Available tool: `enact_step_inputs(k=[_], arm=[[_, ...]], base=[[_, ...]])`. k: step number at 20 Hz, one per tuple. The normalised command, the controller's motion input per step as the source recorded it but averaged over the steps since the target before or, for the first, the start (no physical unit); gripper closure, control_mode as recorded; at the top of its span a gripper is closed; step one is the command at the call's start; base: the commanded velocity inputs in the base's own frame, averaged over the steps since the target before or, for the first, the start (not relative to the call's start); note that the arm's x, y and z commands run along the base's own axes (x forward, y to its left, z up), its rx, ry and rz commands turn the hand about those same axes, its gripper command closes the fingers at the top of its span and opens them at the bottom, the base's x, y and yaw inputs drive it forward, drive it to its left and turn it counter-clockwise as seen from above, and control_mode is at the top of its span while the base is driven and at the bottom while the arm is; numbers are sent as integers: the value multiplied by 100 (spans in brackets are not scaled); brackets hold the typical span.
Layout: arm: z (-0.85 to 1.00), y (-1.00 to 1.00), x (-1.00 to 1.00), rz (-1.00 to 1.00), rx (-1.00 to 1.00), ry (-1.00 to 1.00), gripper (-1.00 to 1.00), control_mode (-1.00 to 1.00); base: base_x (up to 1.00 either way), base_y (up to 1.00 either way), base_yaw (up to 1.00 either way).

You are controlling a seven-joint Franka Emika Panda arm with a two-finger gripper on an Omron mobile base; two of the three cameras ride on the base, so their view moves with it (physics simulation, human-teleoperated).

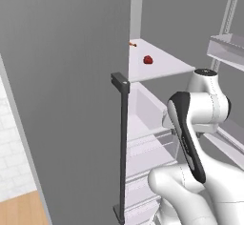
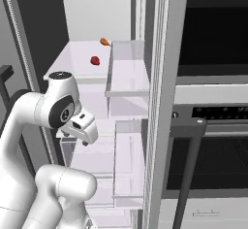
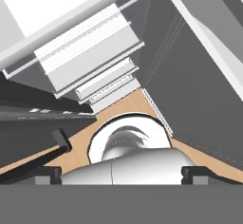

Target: Take the strawberry from the fridge and place it on top of the pancake, located on the dining counter.

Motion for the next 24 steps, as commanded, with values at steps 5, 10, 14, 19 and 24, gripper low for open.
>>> enact_step_inputs(k=[5,10,14,19,24], arm=[[0,0,0,0,0,0,-100,100],[30,11,14,7,-3,-25,-100,-100],[65,1,34,19,0,-39,-100,-100],[81,3,30,23,-2,-31,-100,-100],[65,17,41,14,-7,-29,-100,-100]], base=[[0,0,0],[0,0,0],[0,0,0],[0,0,0],[0,0,0]])
